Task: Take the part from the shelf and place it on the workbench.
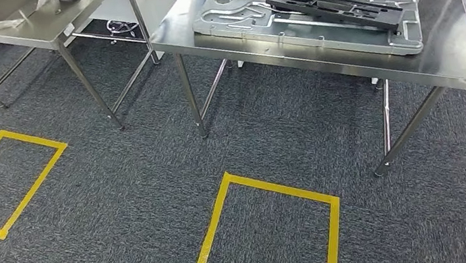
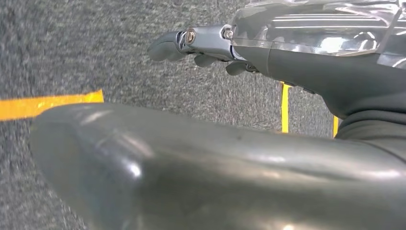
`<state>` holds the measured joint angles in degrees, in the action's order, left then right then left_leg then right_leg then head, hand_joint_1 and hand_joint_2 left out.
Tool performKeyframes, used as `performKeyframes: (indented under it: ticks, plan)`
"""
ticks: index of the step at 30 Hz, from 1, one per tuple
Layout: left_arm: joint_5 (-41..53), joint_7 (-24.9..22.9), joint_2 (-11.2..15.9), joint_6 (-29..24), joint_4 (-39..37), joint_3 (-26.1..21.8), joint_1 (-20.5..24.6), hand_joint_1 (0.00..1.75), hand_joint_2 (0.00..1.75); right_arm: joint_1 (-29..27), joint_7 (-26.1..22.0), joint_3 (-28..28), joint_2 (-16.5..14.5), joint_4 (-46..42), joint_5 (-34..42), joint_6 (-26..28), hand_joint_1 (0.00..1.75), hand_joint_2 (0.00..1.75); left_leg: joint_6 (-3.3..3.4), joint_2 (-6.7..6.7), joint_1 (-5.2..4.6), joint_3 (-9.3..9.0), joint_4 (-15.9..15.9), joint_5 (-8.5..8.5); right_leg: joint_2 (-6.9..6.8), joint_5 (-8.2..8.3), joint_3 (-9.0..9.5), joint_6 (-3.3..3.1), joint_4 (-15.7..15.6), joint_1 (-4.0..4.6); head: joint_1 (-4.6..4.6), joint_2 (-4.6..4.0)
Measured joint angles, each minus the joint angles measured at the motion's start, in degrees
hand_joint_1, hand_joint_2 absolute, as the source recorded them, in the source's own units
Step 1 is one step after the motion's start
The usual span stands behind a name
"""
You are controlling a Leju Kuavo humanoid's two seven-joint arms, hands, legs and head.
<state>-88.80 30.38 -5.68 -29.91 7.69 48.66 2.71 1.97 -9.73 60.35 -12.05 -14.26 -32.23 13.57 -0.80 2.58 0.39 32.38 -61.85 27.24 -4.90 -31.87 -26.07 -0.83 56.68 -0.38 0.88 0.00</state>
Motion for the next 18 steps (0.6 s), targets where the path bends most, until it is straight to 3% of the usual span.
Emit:
performKeyframes:
  ticks: [2, 4, 6, 8, 9, 10, 11, 12, 14, 15, 17, 18]
  plan:
    - [0.0, 0.27, -0.3, 0.83, 0.44, -13.99, -0.05, 0.0, 0.0, 0.15, 0.25, -0.06, -0.14, 0.19, -0.98, -0.45, 0.0, 0.0, 0.81, 0.84, -0.47, -1.23, 2.69, 0.68, -0.98, -0.02, -0.07, 0.61, 0.1, 0.25, -0.08, -0.01]
    - [0.0, 0.67, -0.37, 1.81, 0.66, -23.44, -0.16, 0.0, 0.0, 0.52, 1.0, -0.34, -0.07, 0.27, -2.63, -1.12, 0.0, 0.0, 1.62, 0.01, -0.33, -0.89, 3.43, 0.48, -1.17, -0.18, 0.07, 1.29, 0.19, 0.35, -0.15, -0.01]
    - [0.0, 0.81, -0.35, 2.36, 0.91, -29.66, -0.11, 0.0, 0.0, 0.64, 1.96, -0.77, 0.26, 0.29, -4.21, -1.89, 0.0, 0.0, 2.56, -0.92, -0.03, -0.67, 4.04, -0.16, 1.3, -2.1, -0.92, 1.89, 2.53, 0.24, -0.44, -0.01]
    - [0.01, 0.66, -0.29, 2.96, 1.18, -34.29, -0.01, 0.0, 0.0, 0.47, 3.11, -1.35, 0.69, 0.36, -5.92, -2.65, 0.0, 0.0, 3.19, -1.9, -0.04, -0.16, 4.21, -0.72, 4.06, -6.0, -4.11, 2.1, 9.08, 0.04, -0.75, -0.01]
    - [0.03, 0.43, -0.23, 3.34, 1.27, -36.16, 0.0, 0.0, 0.0, 0.37, 3.87, -1.76, 0.91, 0.41, -6.97, -3.08, 0.0, 0.0, 3.3, -2.48, -0.1, 0.18, 4.18, -0.92, 4.48, -7.58, -5.96, 2.13, 12.79, -0.01, -0.79, -0.01]
    - [0.07, 0.09, -0.11, 3.74, 1.34, -37.78, -0.04, 0.0, 0.0, 0.26, 4.7, -2.23, 1.17, 0.48, -8.14, -3.58, 0.0, 0.0, 3.3, -3.17, -0.16, 0.43, 4.12, -1.09, 4.61, -8.16, -7.27, 2.15, 15.32, -0.03, -0.79, 0.0]
    - [0.11, -0.35, 0.03, 4.11, 1.4, -39.22, -0.09, 0.0, 0.0, 0.17, 5.5, -2.77, 1.45, 0.55, -9.33, -4.14, 0.0, 0.0, 3.24, -3.89, -0.19, 0.61, 4.02, -1.22, 4.69, -7.5, -7.66, 2.12, 15.89, -0.03, -0.79, 0.0]
    - [0.16, -0.83, 0.23, 4.46, 1.44, -40.44, -0.12, 0.0, 0.0, 0.08, 6.19, -3.29, 1.72, 0.61, -10.4, -4.68, 0.0, 0.0, 3.15, -4.64, -0.21, 0.7, 3.89, -1.32, 4.86, -5.73, -6.98, 2.01, 14.2, -0.03, -0.8, 0.0]
    - [0.25, -1.83, 0.63, 5.2, 1.55, -42.43, -0.15, 0.0, 0.0, -0.09, 7.26, -4.29, 2.36, 0.71, -12.23, -5.86, 0.0, 0.0, 2.9, -5.98, -0.3, 0.84, 3.53, -1.45, 6.48, -1.35, -3.77, 1.53, 6.8, 0.0, -0.85, -0.01]
    - [0.37, -2.29, 0.94, 5.55, 1.62, -43.23, -0.11, 0.0, 0.0, -0.15, 7.65, -4.7, 2.65, 0.75, -12.92, -6.45, 0.0, 0.0, 2.68, -6.54, -0.38, 1.02, 3.32, -1.54, 7.51, 0.01, -2.52, 1.32, 3.61, -0.04, -0.84, -0.01]
    - [0.74, -3.16, 1.69, 6.26, 1.73, -44.49, -0.11, 0.0, 0.0, -0.14, 8.24, -5.54, 3.14, 0.8, -14.14, -7.5, 0.0, 0.0, 1.96, -7.52, -0.43, 1.51, 3.17, -1.9, 8.69, 0.75, -1.77, 0.96, 0.89, 0.09, -0.82, -0.02]
    - [0.96, -3.51, 2.14, 6.59, 1.76, -45.03, -0.18, 0.0, 0.0, -0.08, 8.44, -5.97, 3.33, 0.82, -14.67, -7.92, 0.0, 0.0, 1.55, -8.03, -0.39, 1.73, 3.22, -2.15, 8.27, 0.95, -1.86, 0.79, 0.72, 0.11, -0.82, -0.01]
